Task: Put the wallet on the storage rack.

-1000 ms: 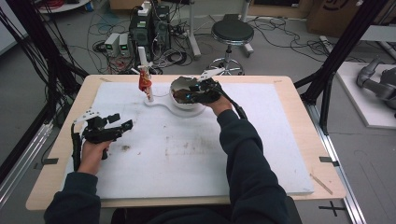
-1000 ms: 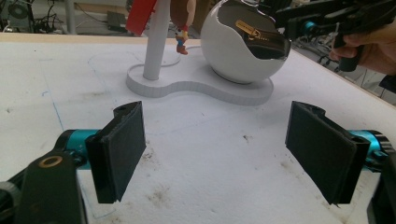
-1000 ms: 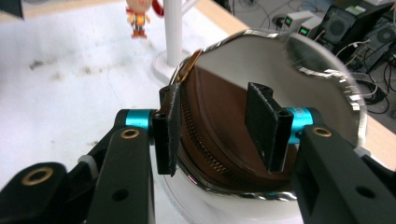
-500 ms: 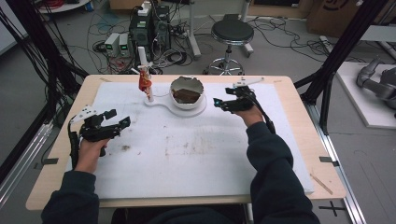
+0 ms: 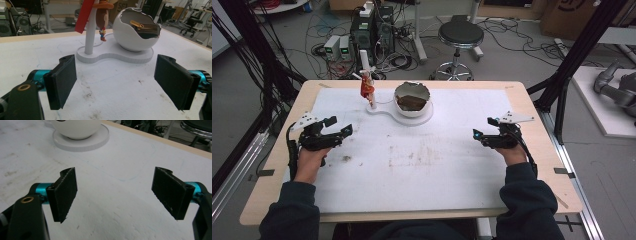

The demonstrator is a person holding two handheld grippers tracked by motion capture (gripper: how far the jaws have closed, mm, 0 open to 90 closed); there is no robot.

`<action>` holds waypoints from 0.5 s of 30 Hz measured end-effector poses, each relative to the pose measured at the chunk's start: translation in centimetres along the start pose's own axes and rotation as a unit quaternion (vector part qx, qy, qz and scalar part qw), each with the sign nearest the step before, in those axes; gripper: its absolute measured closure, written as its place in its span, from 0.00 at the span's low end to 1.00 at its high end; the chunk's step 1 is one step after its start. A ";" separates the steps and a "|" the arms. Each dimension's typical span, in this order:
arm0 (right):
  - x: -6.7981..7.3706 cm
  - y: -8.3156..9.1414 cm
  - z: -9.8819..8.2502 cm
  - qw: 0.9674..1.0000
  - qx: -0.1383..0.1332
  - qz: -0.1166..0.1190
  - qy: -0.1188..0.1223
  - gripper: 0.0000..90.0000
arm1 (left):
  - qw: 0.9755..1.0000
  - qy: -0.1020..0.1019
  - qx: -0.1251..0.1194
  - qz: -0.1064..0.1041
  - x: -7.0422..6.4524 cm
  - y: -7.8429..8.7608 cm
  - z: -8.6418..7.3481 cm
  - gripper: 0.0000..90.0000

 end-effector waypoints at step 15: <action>0.0 1.4 -0.5 1.000 -0.014 -0.027 0.004 0.23 | 1.000 -0.001 -0.009 -0.018 -0.9 -0.2 -0.2 0.22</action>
Point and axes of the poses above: each handheld gripper's, and its own axes: y roughly backward along the jaws, z roughly out of its top, x roughly to its left, the point moved 8 cm from there along -y, roughly forward along the jaws
